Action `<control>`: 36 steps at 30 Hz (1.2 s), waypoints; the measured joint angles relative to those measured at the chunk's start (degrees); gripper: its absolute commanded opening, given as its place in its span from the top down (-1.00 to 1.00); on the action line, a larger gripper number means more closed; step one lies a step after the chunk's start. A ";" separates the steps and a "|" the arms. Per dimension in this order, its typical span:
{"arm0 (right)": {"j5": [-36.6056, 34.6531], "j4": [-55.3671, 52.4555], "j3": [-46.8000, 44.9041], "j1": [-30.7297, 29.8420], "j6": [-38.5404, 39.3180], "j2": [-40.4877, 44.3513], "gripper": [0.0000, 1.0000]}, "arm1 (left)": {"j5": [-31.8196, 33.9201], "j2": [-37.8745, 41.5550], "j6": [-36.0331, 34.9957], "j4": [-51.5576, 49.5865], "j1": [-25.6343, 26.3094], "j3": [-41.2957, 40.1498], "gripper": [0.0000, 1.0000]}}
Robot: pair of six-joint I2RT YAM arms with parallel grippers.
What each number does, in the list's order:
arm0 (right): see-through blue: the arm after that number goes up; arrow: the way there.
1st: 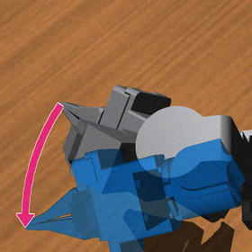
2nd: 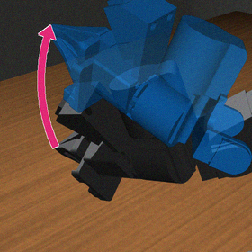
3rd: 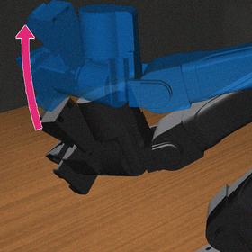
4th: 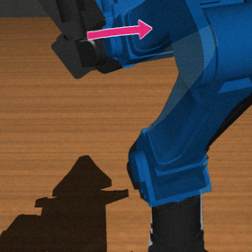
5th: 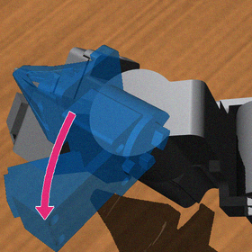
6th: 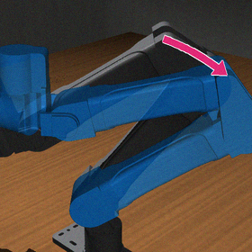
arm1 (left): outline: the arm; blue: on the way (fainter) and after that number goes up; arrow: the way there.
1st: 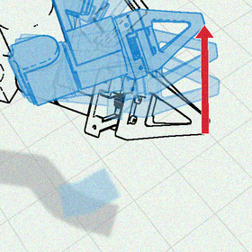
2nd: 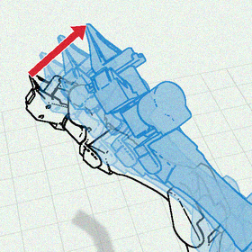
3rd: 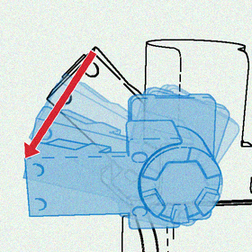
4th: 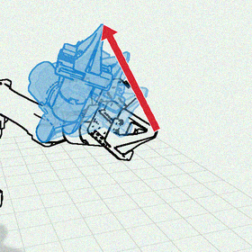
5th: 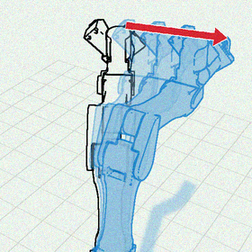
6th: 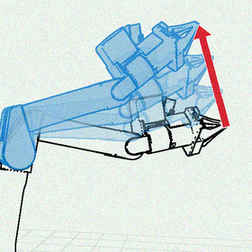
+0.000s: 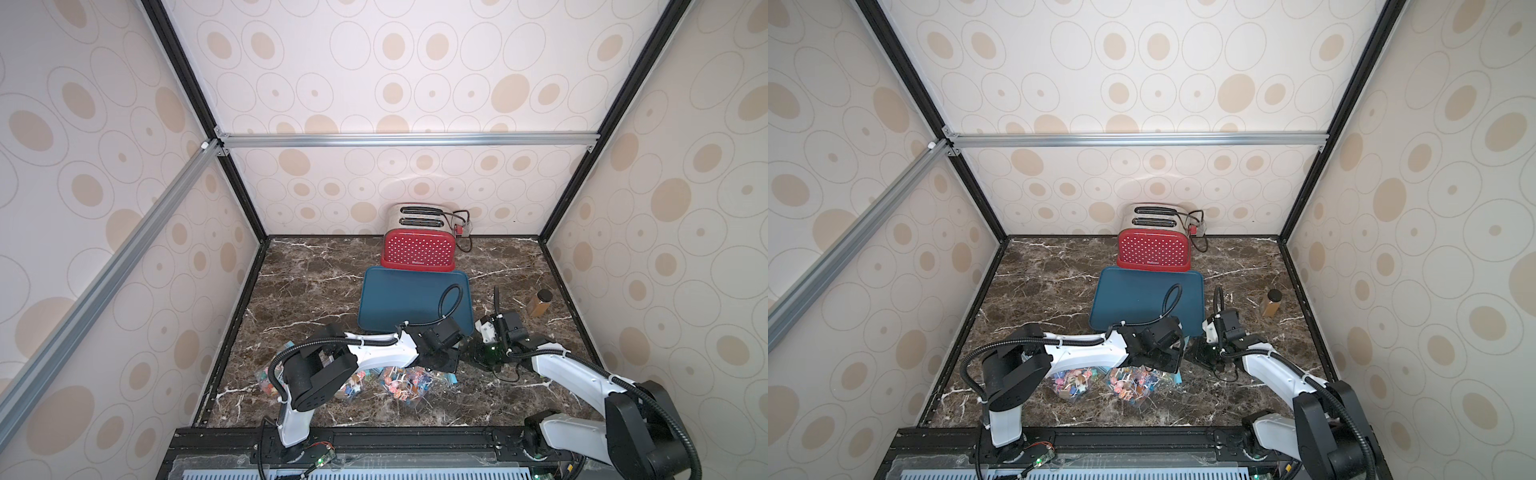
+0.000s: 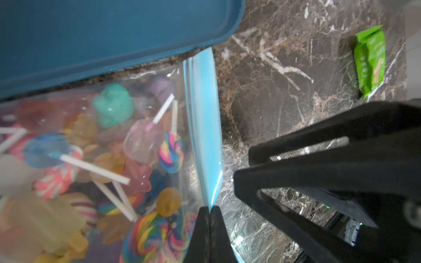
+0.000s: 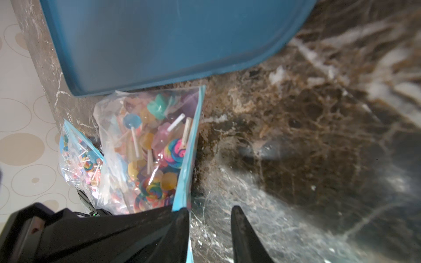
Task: Pour candies out of the ziploc bag
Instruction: Adjust the ziploc bag at the center of the board, then open the ziploc bag at the center of the board.
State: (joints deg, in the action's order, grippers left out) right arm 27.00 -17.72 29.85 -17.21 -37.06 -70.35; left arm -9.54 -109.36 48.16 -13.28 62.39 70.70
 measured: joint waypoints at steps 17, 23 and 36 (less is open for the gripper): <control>-0.04 2.08 0.79 0.02 0.02 -3.28 0.35 | -0.24 0.00 0.00 0.37 -0.04 -0.09 1.00; -0.13 2.62 1.25 0.00 0.02 -3.61 0.35 | -0.26 0.00 0.00 0.37 -0.04 -0.09 1.00; 0.79 5.14 3.19 0.00 -0.52 -6.95 0.60 | -0.70 0.00 0.00 0.46 -0.04 -0.09 0.97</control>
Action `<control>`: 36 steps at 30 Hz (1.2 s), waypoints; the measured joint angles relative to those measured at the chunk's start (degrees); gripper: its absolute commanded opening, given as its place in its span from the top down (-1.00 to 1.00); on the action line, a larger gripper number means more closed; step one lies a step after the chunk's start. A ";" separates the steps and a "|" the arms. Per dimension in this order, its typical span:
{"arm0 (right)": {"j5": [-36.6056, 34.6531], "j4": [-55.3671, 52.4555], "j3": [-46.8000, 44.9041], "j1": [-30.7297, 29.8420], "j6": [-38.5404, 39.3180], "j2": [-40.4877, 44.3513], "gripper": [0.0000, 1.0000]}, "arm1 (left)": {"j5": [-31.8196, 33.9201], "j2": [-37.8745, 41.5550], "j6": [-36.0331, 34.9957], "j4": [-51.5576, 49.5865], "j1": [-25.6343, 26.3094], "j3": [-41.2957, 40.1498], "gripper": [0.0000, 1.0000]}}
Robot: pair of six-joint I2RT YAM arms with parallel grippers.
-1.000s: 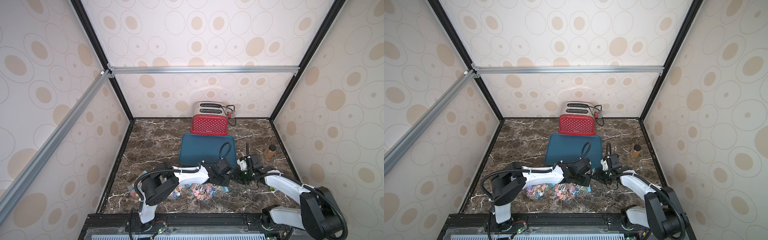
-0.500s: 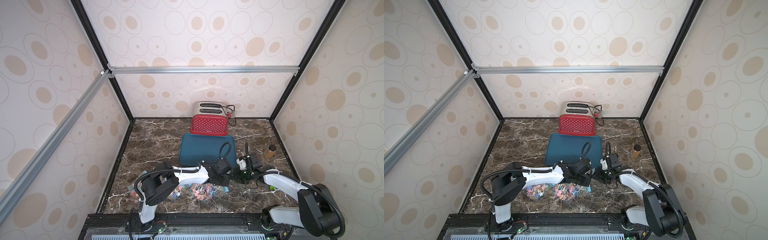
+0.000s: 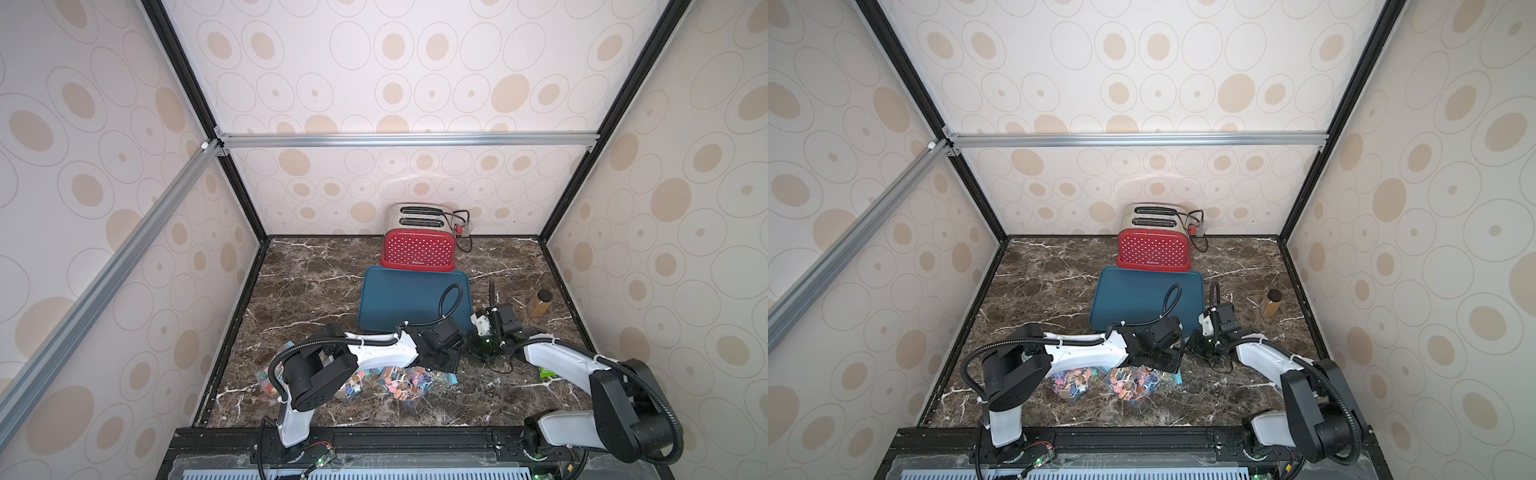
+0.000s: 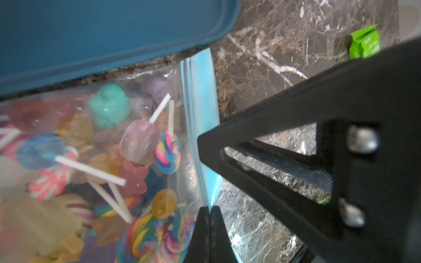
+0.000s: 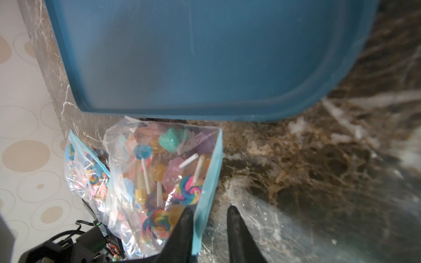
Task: Pour candies out of the ziploc bag
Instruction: Open the ziploc bag at the center of the board.
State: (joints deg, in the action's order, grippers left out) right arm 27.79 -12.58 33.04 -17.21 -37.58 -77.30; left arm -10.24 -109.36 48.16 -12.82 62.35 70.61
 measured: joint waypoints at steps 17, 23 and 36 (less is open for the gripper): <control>0.94 1.25 0.57 0.00 -0.74 -0.81 1.00 | 0.26 0.09 -0.85 -0.13 0.00 0.02 0.30; 0.92 1.14 0.55 -0.04 -0.74 -0.20 1.00 | 0.35 0.09 -1.38 -0.68 0.00 1.01 0.43; 0.90 1.09 0.26 -0.04 -0.74 0.07 1.00 | 1.62 0.09 -1.70 -1.68 0.00 1.20 0.61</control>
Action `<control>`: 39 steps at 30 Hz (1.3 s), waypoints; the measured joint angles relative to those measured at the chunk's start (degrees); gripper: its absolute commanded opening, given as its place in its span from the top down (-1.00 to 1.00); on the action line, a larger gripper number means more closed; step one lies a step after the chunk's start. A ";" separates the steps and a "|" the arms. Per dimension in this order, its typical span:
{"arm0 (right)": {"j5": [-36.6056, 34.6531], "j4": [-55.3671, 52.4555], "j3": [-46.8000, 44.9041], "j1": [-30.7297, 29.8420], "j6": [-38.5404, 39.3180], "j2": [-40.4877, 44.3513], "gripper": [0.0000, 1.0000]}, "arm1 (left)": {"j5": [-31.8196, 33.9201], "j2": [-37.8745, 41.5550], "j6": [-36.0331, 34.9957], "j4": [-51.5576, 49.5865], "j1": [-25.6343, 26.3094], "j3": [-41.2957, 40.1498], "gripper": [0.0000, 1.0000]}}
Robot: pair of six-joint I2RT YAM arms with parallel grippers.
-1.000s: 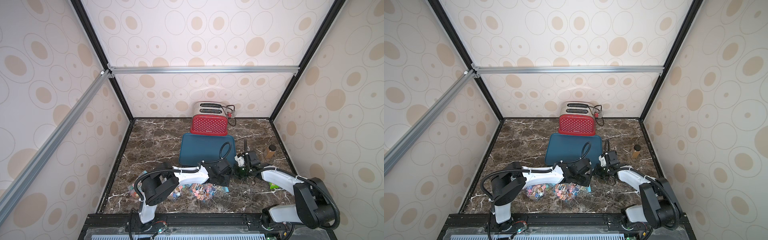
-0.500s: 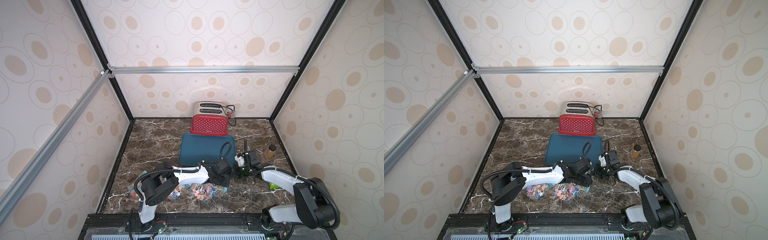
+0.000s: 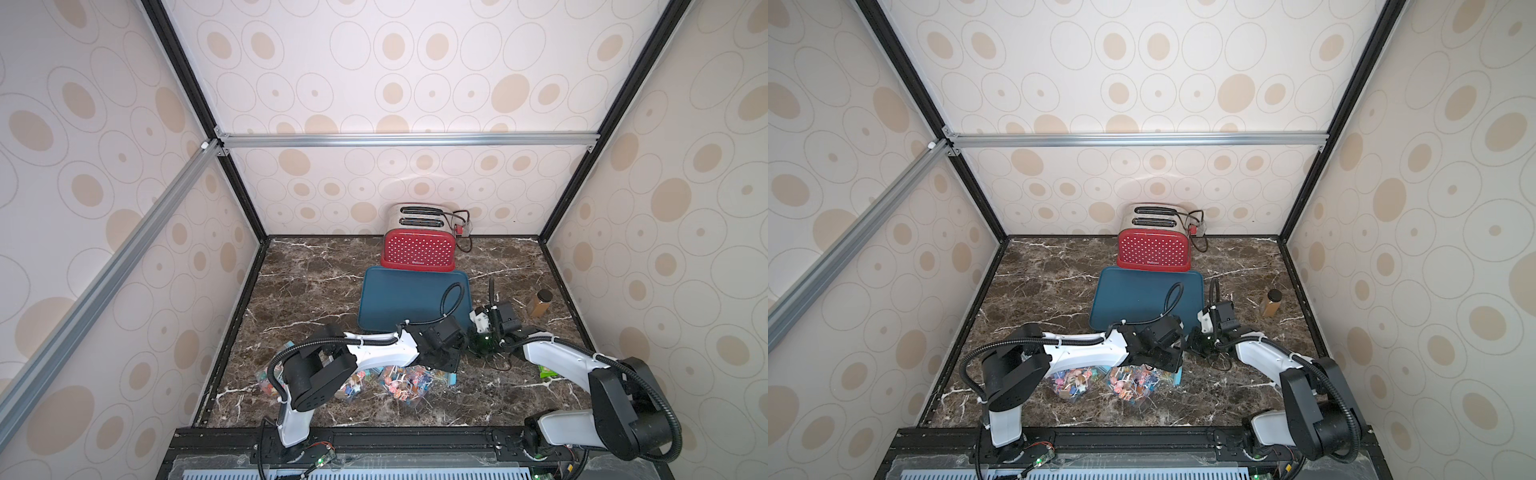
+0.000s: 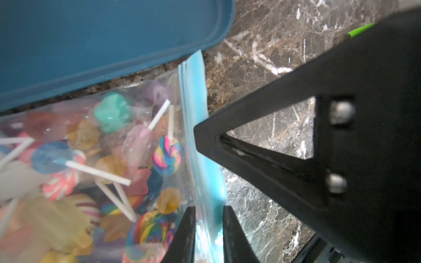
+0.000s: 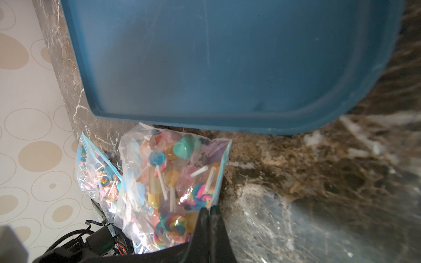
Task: Pour candies out of the ziploc bag
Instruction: Open the ziploc bag at the center of the board.
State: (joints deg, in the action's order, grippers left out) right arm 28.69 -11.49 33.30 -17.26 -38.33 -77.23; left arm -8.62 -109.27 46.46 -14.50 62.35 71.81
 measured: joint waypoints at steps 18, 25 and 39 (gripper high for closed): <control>0.02 -0.04 -0.48 0.00 0.00 0.76 1.00 | 0.04 -0.04 -0.31 -0.33 0.00 0.76 0.37; 0.02 -0.04 -0.48 0.00 0.00 0.81 1.00 | -0.07 -0.26 -0.28 -0.31 0.00 0.79 0.43; 0.04 -0.04 -0.48 0.00 0.00 0.81 1.00 | -0.15 -1.95 -0.26 -0.26 0.00 1.31 0.84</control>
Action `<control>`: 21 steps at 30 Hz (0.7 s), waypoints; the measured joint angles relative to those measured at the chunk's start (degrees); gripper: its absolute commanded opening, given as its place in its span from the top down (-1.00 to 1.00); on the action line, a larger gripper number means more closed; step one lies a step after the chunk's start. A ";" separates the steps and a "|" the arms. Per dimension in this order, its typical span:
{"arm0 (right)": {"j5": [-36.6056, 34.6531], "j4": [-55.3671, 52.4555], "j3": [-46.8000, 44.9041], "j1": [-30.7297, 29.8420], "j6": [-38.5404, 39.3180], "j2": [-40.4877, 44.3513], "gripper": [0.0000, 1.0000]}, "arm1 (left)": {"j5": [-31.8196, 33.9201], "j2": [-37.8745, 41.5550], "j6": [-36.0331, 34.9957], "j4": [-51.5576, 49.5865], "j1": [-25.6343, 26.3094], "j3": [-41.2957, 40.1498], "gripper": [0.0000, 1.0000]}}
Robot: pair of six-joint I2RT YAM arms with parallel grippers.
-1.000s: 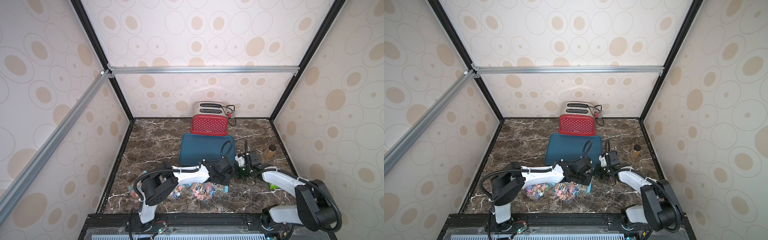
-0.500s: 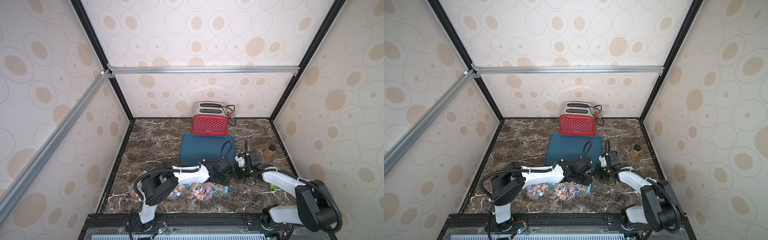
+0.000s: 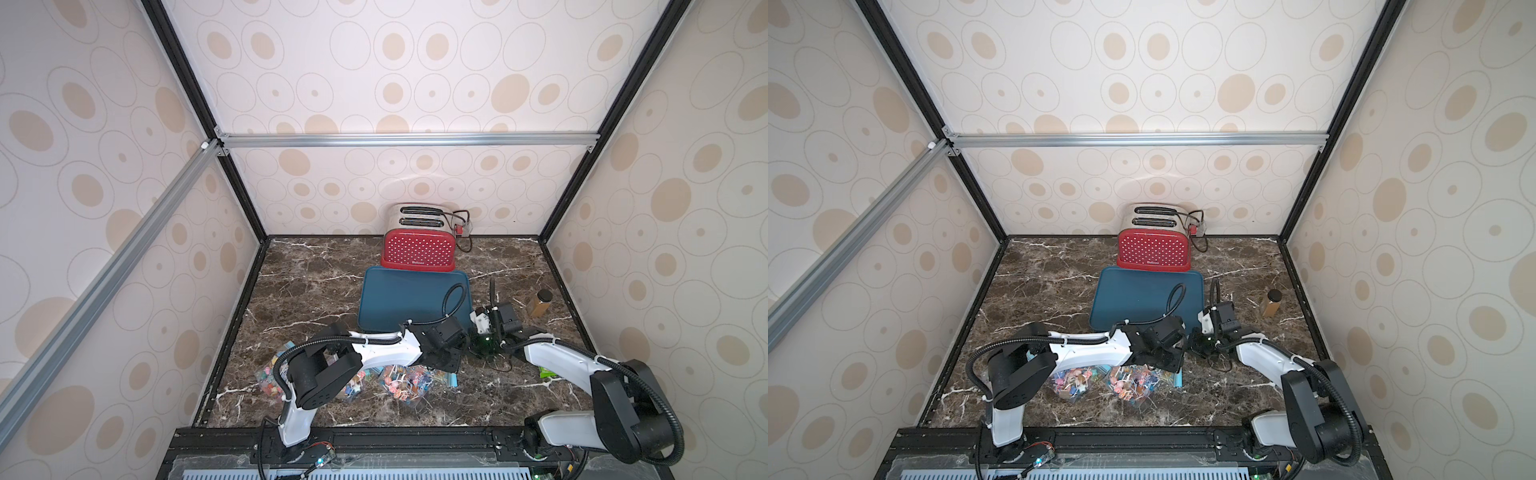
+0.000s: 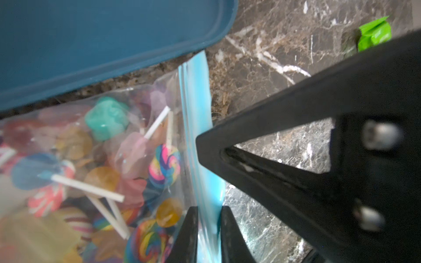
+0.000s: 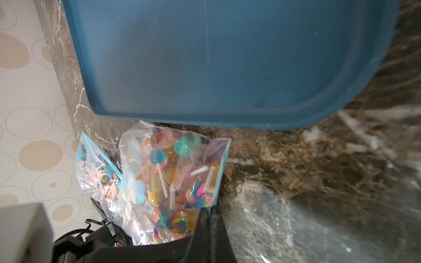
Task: Pour candies out of the ziploc bag
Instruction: Open the ziploc bag at the center of the board.
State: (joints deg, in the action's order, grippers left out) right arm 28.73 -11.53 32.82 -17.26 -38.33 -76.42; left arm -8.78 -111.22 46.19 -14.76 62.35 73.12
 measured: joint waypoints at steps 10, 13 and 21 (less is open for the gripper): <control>-0.02 -0.20 0.00 0.00 0.52 0.02 0.60 | 0.31 0.00 0.00 -0.11 0.02 0.00 1.00; -0.13 -1.38 0.00 0.02 1.55 0.70 0.40 | 0.33 0.02 -0.17 -0.13 0.00 -0.20 1.00; -0.13 -4.57 0.00 0.02 5.25 5.64 0.38 | -1.14 1.53 -1.09 3.06 -0.31 -3.65 1.00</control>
State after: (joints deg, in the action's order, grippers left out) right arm 28.60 -16.10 32.82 -17.23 -33.08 -70.78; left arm -9.91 -109.69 45.10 -11.70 62.04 69.47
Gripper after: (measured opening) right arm 0.321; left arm 0.049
